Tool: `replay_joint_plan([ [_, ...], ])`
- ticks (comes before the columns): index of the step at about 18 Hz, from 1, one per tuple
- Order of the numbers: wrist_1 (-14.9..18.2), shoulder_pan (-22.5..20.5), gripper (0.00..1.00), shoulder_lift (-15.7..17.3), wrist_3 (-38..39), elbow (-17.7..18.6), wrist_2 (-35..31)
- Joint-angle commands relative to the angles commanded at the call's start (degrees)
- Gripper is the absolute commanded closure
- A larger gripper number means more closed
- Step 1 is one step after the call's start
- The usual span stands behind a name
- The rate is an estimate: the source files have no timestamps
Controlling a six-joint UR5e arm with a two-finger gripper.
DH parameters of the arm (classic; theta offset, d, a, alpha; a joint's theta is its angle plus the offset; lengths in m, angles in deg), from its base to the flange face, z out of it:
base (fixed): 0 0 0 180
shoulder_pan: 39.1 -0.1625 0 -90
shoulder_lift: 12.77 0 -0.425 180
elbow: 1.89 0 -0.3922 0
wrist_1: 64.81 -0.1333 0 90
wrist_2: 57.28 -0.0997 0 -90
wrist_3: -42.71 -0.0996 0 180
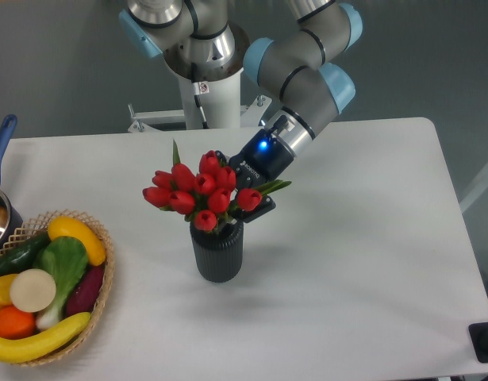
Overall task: Pick up the flowers from the vase
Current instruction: 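Lift the gripped tulip bouquet upward out of the vase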
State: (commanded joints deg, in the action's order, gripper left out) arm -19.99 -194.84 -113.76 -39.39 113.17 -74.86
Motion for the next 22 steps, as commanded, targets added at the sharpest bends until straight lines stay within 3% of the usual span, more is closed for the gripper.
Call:
replay_joint_plan([
  [7, 0.0, 0.0, 0.48, 1.7, 10.0, -3.9, 0.1],
  [22, 0.0, -0.1, 0.48, 4.5, 25.8, -6.9, 0.3],
])
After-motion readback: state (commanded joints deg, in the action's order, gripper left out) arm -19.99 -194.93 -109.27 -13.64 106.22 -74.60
